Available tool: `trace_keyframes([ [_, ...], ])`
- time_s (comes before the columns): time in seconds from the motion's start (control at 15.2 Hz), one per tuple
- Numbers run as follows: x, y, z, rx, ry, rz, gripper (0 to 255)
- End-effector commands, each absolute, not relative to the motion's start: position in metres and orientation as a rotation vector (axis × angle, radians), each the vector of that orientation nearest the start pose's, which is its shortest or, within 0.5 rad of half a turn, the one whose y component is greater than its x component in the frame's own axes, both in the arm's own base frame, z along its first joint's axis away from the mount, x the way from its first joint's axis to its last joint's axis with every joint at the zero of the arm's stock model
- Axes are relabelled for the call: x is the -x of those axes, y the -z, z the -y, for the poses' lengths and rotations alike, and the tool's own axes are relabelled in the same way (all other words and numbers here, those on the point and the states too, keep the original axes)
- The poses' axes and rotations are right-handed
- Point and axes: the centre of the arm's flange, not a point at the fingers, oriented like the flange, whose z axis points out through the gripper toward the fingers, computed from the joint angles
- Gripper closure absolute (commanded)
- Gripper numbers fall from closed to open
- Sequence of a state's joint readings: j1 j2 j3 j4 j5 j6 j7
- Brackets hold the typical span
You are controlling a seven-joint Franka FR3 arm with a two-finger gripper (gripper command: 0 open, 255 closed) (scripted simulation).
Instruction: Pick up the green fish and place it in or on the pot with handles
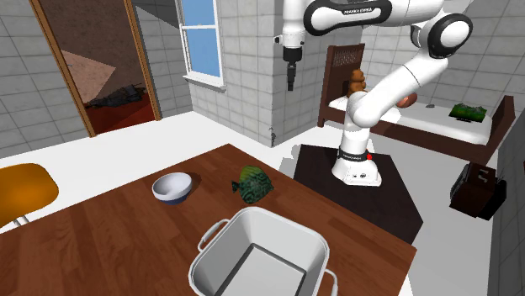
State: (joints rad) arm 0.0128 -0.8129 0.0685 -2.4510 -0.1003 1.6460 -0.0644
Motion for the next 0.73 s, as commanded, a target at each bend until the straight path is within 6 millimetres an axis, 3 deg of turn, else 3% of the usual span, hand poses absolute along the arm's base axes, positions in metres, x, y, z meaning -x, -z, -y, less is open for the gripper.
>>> trace_keyframes([
  [0.0,-0.304,-0.561,-0.020,3.284,0.010,0.217,0],
  [0.66,-0.347,-0.456,-0.073,3.112,-0.227,0.118,0],
])
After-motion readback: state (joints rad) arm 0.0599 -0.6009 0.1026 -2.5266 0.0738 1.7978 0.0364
